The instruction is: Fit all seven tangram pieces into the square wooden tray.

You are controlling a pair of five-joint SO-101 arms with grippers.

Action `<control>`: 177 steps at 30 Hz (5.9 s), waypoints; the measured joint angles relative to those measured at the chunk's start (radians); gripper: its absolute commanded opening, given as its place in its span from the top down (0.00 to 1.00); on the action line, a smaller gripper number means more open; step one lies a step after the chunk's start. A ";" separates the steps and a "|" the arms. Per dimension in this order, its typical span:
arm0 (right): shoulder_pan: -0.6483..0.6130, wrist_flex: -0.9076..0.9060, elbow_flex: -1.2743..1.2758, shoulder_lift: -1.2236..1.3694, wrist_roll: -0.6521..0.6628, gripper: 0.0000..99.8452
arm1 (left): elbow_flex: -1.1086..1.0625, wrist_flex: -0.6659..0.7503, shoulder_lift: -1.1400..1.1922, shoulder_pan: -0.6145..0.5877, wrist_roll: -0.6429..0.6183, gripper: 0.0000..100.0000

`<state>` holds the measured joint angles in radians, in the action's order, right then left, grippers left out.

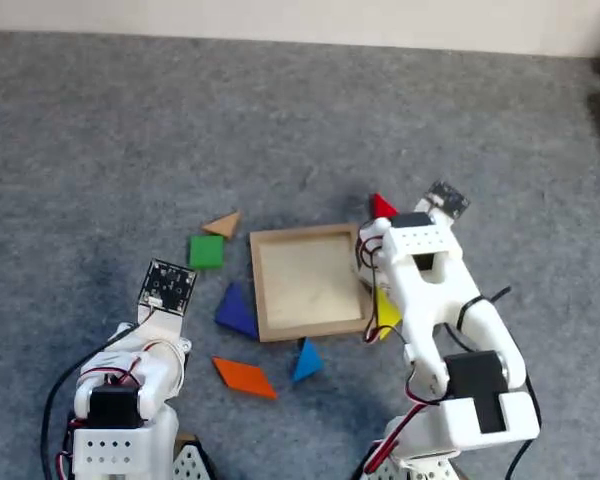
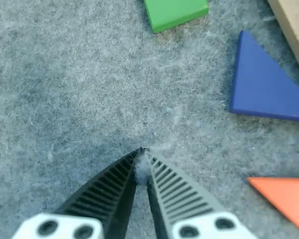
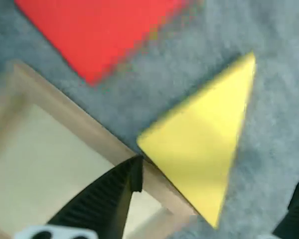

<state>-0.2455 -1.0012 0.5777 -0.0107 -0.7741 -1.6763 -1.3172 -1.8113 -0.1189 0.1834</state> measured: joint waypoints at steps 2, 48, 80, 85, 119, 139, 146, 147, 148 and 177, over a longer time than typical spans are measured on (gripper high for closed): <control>0.005 0.032 -0.002 0.000 0.000 0.57 | 0.000 0.000 0.000 0.000 0.000 1.00; 0.023 -0.032 -0.123 0.178 0.025 0.67 | 0.000 0.000 0.000 0.000 0.000 1.00; 0.086 -0.112 -0.124 0.044 0.232 0.83 | 0.000 0.000 0.000 0.000 0.000 1.00; 0.086 -0.115 -0.124 -0.068 0.316 0.83 | 0.000 0.000 0.000 0.000 0.000 1.00; -0.235 0.018 -0.209 0.147 0.718 0.83 | 0.000 0.000 0.000 0.000 0.000 1.00; -0.264 -0.060 -0.215 0.149 0.632 0.71 | 0.000 0.000 0.000 0.000 0.000 1.00; -0.265 -0.066 -0.241 0.149 0.632 0.70 | 0.000 0.000 0.000 0.000 0.000 1.00; -0.265 -0.077 -0.258 0.149 0.632 0.70 | 0.000 0.000 0.000 0.000 0.000 1.00; -0.265 -0.094 -0.273 0.149 0.632 0.70 | 0.000 0.000 0.000 0.000 0.000 1.00; -0.325 -0.180 -0.338 0.281 0.632 0.71 | 0.000 0.000 0.000 0.000 0.000 1.00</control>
<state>-0.5708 -1.1807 0.2401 0.2700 -0.1419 -1.6763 -1.3172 -1.8113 -0.1189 0.1834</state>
